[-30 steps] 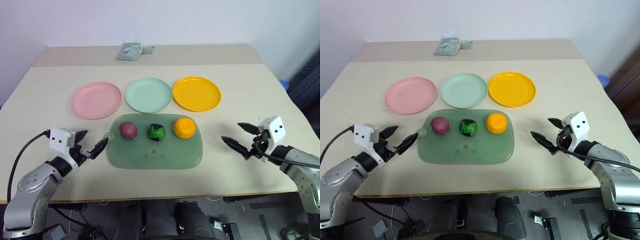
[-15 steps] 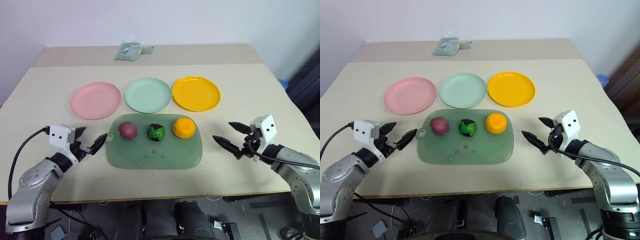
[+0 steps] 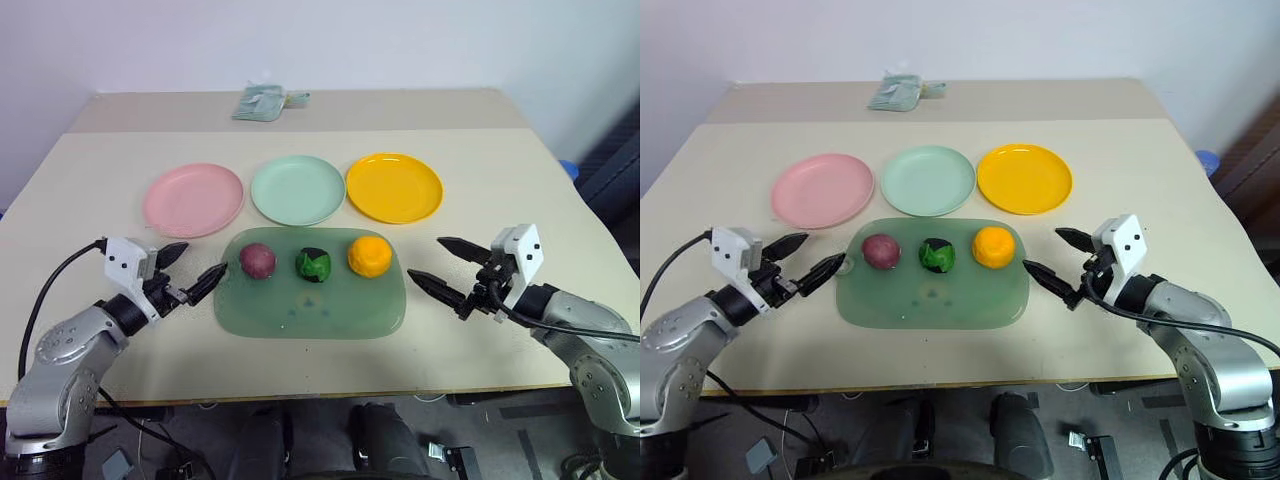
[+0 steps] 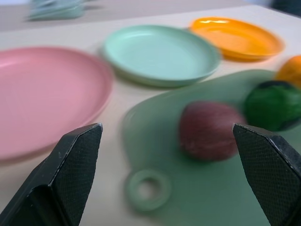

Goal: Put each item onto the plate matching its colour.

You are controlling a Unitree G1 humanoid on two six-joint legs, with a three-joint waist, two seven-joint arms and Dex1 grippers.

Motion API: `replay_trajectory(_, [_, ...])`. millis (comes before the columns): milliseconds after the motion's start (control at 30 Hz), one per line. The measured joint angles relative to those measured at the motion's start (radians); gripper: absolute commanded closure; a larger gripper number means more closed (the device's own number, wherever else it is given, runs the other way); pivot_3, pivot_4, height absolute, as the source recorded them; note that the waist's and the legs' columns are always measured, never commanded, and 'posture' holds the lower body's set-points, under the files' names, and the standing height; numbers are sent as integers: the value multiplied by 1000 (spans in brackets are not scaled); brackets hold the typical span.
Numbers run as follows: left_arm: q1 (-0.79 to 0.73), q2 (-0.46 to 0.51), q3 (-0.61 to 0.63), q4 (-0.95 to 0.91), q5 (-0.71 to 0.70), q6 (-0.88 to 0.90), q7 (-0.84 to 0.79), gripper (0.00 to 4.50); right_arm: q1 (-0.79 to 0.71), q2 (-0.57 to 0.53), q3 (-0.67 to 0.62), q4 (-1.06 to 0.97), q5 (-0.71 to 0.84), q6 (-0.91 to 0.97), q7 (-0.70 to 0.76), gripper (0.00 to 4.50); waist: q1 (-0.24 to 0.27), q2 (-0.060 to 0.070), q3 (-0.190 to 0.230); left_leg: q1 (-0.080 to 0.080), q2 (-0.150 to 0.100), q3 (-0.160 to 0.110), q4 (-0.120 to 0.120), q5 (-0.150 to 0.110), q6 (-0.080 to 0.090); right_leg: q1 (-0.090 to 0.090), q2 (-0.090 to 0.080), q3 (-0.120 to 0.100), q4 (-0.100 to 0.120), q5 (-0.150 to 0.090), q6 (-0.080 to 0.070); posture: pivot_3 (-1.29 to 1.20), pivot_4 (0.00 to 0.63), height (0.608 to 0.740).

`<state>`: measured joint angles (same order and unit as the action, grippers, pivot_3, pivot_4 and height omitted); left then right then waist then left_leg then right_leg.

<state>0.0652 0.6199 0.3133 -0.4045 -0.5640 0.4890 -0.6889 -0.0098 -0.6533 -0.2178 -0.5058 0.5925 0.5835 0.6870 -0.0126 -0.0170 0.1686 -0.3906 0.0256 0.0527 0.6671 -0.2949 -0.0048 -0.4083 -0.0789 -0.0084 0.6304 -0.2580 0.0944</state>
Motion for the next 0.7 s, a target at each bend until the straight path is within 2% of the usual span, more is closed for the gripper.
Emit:
replay_trajectory(233, [7,46,-75,-31,-2,1,-86,0,-31,48,114,-9,-32,6,-53,47,2,0,0,0,0,0,0,0,0,0,0,0,0,-1,-1,0,150,733])
replay_trajectory(700, [13,48,-74,-33,7,0,-95,0,-44,52,125,-1,-51,7,-68,47,1,0,0,0,0,0,0,0,0,0,0,0,0,0,0,0,150,733])
